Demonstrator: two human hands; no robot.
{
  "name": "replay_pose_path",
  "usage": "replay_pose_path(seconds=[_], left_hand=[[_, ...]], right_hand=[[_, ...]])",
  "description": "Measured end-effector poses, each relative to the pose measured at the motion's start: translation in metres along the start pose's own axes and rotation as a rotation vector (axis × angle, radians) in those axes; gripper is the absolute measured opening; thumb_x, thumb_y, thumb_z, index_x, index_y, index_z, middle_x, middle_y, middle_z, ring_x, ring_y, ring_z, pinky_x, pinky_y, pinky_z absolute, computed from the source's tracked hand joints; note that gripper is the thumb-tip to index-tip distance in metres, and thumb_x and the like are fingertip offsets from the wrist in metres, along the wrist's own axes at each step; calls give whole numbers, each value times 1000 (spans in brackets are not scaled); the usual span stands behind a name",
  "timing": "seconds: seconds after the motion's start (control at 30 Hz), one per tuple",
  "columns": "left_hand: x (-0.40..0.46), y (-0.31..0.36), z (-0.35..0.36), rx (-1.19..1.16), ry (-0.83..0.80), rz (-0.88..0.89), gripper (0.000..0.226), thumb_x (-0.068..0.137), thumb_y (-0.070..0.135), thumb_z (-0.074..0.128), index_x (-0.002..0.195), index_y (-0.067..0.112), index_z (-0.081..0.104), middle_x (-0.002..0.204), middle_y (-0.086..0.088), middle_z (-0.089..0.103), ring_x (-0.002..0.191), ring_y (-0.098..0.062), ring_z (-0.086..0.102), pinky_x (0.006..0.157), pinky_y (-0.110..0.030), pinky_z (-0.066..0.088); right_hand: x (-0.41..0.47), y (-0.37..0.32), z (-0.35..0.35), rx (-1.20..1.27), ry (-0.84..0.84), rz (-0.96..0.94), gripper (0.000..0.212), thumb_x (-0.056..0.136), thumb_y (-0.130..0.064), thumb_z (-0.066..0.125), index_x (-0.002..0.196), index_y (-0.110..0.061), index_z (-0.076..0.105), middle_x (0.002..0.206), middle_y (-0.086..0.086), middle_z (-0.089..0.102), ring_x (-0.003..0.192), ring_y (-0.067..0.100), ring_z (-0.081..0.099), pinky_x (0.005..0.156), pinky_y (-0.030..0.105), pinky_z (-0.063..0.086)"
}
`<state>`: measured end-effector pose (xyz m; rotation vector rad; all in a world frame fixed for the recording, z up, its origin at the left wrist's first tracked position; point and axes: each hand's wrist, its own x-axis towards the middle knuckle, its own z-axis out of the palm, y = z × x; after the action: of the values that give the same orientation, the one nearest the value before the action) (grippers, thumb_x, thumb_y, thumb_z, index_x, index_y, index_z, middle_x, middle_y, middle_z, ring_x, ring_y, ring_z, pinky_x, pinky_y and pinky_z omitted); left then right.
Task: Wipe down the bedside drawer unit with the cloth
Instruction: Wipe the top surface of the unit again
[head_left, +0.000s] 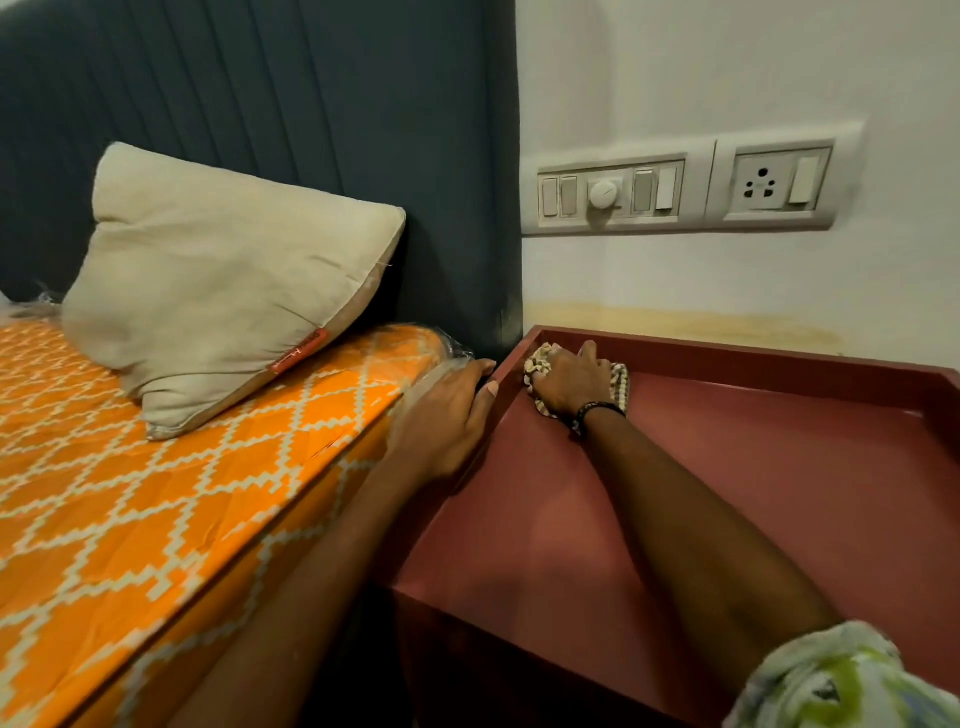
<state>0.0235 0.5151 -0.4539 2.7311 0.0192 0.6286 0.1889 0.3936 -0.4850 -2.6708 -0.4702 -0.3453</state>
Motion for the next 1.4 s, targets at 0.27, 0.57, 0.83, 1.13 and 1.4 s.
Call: replay_pose_path(seconds=[0.27,0.57,0.83,1.13,1.4], left_hand=[[0,1,1,3,4,19,46,102,38,27,142,18,40,144,-1,47,133,-15,42,110,-31,30],[1,-1,2,15,5,27,46,102,38,26,141,19,40,143,-2,48,131,-15,43,108,-30,31],[2,-2,2,-6,20,11,45,103,36,27,141,17,42,144,-3,48,133,-16,41,109,-29,27],[-2,-1,-3,-101,33,-5,43,103,30,29,138,11,46,139,-9,52,130,-21,46,108,-32,29],[-9,7,-10,-17,-33,-14,41,102,34,28,131,15,49,131,-9,56,121,-23,51,104,-37,36]], right_hand=[[4,38,-14,-45,-125,-120,44,91,-45,47,131,-29,55,125,13,52,125,28,38,102,42,33],[4,35,-11,-59,-101,-109,43,91,-44,43,129,-28,56,120,14,54,121,27,39,97,40,33],[-21,12,-15,50,-107,-171,39,93,-36,45,126,-19,58,123,13,59,122,29,37,99,40,38],[-146,-21,-29,150,-207,-470,52,79,-47,40,124,-28,58,123,-2,61,116,19,39,95,29,40],[-209,-44,-56,266,-347,-685,58,77,-47,37,125,-27,63,132,-14,58,111,15,37,98,25,37]])
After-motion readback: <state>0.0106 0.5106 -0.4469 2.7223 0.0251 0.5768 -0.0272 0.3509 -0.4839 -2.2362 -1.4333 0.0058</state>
